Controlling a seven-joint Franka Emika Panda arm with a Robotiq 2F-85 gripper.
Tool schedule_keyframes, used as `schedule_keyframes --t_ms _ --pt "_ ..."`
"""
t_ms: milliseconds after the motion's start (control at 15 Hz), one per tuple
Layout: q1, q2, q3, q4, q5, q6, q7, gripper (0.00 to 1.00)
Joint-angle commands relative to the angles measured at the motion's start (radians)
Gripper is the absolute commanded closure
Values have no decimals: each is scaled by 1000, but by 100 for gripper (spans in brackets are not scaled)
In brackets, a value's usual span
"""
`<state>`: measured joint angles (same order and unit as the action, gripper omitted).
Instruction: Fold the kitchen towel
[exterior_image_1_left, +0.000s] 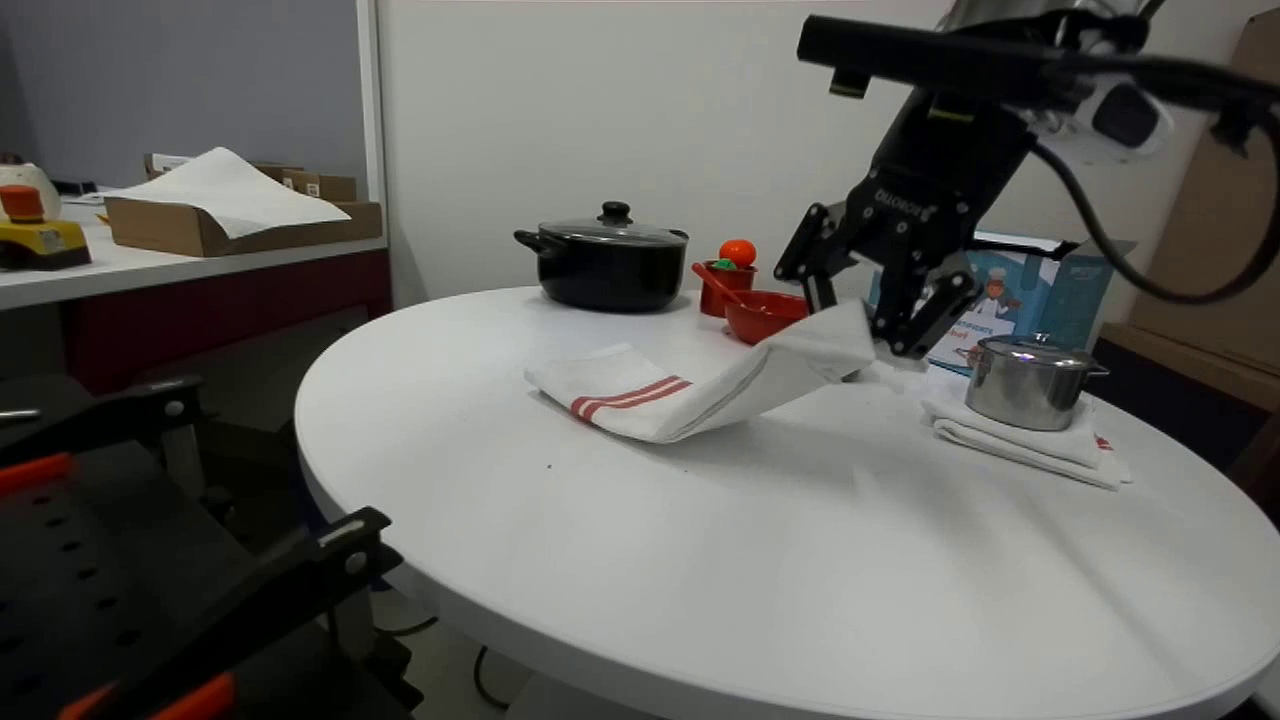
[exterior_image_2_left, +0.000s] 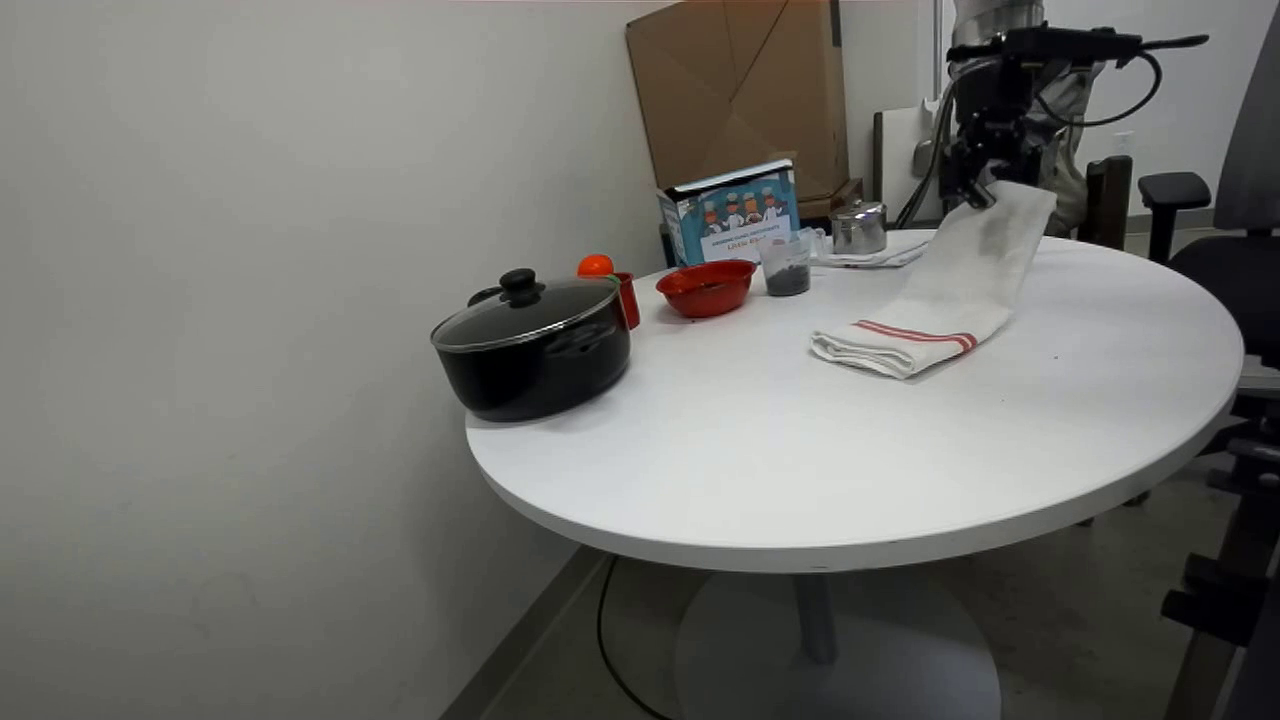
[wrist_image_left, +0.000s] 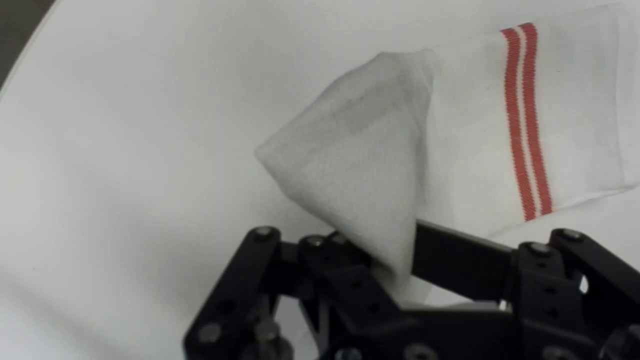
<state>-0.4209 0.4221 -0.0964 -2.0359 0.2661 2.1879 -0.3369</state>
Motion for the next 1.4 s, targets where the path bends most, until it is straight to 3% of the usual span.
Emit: schedule_keyframes --t_ms 0,800,1067,1333 --pt "16 -89 -4 -23 31 -57 -42 94" --pt "266 -236 115 -368 23 57 -84 94" --pt "290 -224 112 -401 19 116 -51 94" --pt "270 -204 83 -402 36 200 0 93"
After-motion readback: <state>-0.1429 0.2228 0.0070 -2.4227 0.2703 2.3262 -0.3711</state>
